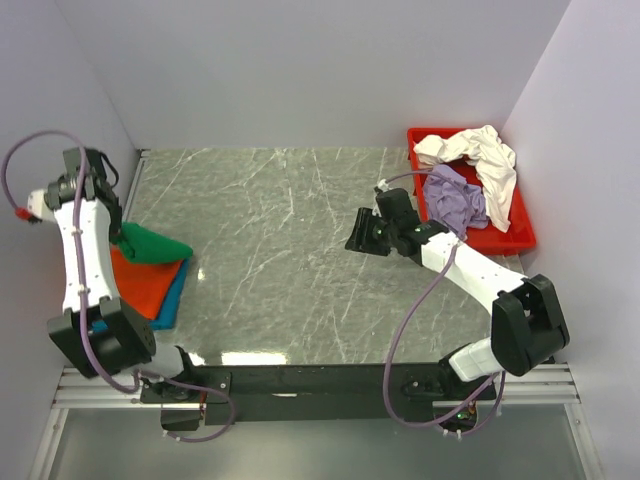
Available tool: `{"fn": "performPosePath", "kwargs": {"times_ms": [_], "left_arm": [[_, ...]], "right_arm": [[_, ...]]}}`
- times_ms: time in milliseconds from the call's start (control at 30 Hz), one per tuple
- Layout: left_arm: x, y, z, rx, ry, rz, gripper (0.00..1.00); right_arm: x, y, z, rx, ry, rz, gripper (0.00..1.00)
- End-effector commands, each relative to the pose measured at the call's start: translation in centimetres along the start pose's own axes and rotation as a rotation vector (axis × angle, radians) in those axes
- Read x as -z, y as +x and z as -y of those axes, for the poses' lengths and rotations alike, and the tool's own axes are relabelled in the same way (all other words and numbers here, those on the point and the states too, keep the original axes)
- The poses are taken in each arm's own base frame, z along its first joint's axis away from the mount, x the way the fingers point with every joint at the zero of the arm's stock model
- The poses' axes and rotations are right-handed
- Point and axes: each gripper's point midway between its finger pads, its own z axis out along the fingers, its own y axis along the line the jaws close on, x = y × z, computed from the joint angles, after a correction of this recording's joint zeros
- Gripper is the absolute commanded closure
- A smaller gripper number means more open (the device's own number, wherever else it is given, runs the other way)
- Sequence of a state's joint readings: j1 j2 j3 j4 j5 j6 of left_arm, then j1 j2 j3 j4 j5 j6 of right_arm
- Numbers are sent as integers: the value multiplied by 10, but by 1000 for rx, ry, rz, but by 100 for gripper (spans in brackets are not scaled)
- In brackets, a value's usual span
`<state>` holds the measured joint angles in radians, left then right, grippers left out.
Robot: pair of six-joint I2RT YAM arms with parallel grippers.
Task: Fold and stack the t-shirts
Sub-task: Neatly place the folded tshirt to the corner, then reset both grippers
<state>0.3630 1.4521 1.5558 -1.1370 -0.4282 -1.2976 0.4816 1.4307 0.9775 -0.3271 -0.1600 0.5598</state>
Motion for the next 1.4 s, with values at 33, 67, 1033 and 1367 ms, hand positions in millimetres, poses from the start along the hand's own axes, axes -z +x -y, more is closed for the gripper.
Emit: {"fn": "performPosePath", "kwargs": {"times_ms": [33, 67, 1033, 1367], "left_arm": [[2, -19, -51, 47, -18, 87, 99], [0, -21, -63, 51, -36, 104, 93], [115, 199, -28, -529, 688, -319, 1], [182, 327, -80, -937, 861, -351, 1]], "right_arm": [[13, -1, -20, 42, -39, 27, 46], [13, 1, -22, 45, -42, 24, 46], [66, 3, -40, 68, -122, 159, 29], [103, 5, -7, 20, -57, 321, 26]]}}
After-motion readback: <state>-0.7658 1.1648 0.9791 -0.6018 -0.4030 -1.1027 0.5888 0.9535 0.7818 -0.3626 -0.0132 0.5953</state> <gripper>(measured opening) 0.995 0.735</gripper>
